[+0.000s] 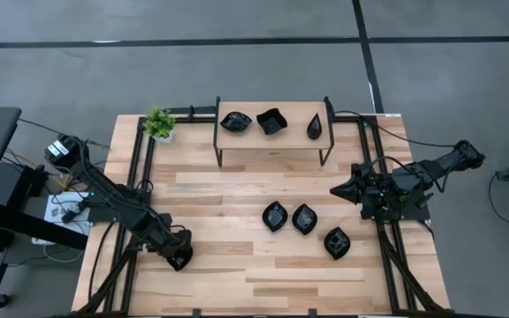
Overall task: Pick & Place Mini shaped plates
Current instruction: Stack the black plate on top of the black plate on the shelf
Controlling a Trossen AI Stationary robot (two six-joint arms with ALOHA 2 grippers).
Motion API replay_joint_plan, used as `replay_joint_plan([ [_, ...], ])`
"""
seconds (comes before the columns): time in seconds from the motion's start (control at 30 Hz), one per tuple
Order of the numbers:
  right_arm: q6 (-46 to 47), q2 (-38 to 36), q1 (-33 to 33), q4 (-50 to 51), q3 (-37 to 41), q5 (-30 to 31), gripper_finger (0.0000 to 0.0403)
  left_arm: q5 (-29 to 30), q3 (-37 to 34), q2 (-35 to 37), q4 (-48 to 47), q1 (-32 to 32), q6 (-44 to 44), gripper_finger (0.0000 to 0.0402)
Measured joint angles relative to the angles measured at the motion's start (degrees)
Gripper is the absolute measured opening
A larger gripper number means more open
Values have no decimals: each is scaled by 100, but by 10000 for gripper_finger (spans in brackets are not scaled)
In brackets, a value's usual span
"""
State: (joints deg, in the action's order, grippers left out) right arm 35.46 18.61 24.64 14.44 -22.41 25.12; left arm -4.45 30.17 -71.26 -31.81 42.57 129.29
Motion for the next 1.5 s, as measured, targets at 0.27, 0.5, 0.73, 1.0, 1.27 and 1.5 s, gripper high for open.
replay_joint_plan([
  [0.27, 0, 0, 2, 2, 0, 7, 10, 41, 0, 0, -4, 0, -37, 114],
  [0.5, 0, 0, 0, 2, 0, 23, 10, 188, 0, 0, -27, 0, -138, 60],
  [0.73, 0, 1, 0, 2, 0, 22, 10, 489, 13, 0, -11, 0, -293, 8],
  [1.0, 0, 1, 1, 2, 0, 23, 10, 513, 13, 24, -12, 0, -400, 6],
  [1.27, -6, 2, 1, 7, 0, 23, 10, 858, 7, 888, -37, -87, -1400, 5],
  [1.5, -90, 2, 1, 0, 0, 24, 10, 897, 129, 1660, -48, -880, -2728, 4],
])
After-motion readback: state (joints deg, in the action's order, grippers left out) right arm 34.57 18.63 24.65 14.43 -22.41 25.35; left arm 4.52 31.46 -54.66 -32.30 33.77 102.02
